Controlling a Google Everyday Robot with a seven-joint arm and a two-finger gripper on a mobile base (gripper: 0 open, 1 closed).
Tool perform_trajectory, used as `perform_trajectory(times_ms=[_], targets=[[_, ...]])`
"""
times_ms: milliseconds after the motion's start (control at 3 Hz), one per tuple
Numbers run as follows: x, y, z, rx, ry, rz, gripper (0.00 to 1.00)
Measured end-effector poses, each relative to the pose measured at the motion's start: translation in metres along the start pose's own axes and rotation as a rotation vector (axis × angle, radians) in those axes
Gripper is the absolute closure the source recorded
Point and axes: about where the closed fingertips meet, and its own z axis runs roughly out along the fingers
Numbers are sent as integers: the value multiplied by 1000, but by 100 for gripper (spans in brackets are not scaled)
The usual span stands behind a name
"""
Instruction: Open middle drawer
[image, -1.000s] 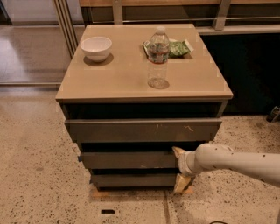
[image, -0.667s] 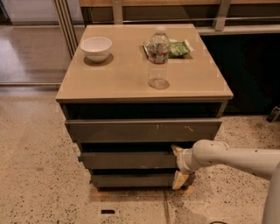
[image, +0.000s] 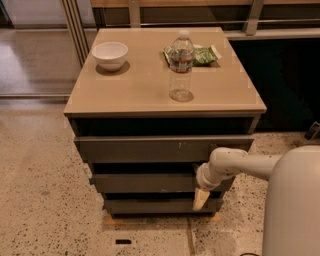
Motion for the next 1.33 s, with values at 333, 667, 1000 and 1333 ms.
perform_trajectory(times_ms=[333,667,1000,1333], targets=[[-2,1,4,-66,25,42,0],[-6,10,-2,-129,43,80,0],[-9,24,-14,-172,54,109,0],[-10,43,-20,-229,59,128,0]])
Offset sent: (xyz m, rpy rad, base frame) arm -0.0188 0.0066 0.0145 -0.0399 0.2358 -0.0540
